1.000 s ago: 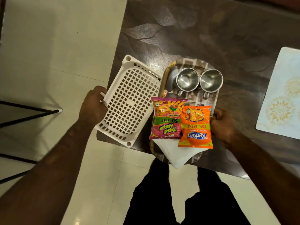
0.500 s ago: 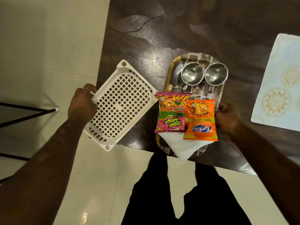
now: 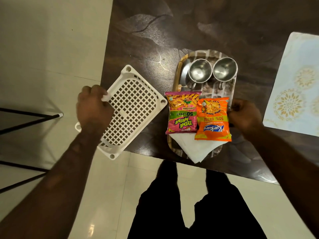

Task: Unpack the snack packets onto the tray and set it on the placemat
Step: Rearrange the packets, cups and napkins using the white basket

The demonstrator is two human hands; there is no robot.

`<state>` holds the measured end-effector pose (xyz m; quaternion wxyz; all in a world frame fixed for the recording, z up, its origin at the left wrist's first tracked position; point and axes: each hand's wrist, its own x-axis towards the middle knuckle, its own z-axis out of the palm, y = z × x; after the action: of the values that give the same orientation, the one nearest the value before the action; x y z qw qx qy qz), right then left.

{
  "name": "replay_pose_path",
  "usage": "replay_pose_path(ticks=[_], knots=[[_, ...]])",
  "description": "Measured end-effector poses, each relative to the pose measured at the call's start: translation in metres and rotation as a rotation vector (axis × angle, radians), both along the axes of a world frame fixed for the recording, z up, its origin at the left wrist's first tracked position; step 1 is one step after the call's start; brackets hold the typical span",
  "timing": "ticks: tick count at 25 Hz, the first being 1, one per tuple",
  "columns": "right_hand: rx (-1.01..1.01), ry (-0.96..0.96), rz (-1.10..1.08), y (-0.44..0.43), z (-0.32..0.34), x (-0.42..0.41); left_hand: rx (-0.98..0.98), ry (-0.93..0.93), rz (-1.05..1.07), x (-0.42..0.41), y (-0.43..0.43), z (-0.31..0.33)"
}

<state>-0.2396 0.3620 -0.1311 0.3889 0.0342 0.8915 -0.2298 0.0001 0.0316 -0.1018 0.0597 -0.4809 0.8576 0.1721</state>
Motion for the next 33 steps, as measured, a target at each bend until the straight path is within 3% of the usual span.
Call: replay_pose_path(ticks=[2,6,10,15,20,26,29,33], knots=[[0.022,0.016,-0.022,0.002,0.006,0.002,0.157,0.114,-0.042,-0.019,0.039,0.011],[0.022,0.058,-0.091,0.004,0.008,0.009,0.548,0.046,-0.072,-0.051,0.123,0.014],[0.017,0.152,-0.078,0.001,0.014,0.017,0.592,-0.059,-0.008,-0.070,0.155,0.007],[-0.094,0.047,-0.103,-0.005,0.018,0.026,0.683,0.047,0.064,-0.084,0.161,0.005],[-0.231,0.021,-0.358,-0.006,0.028,0.024,0.788,0.191,0.139,-0.076,0.149,0.013],[-0.426,-0.055,-0.383,-0.033,0.047,0.031,0.641,0.436,0.472,-0.011,0.101,0.022],[-0.487,-0.107,-0.233,-0.078,0.051,0.050,0.523,0.413,0.676,0.022,0.074,0.019],[-0.604,-0.104,-0.033,-0.145,0.047,0.082,0.443,0.378,0.712,0.046,0.049,0.005]])
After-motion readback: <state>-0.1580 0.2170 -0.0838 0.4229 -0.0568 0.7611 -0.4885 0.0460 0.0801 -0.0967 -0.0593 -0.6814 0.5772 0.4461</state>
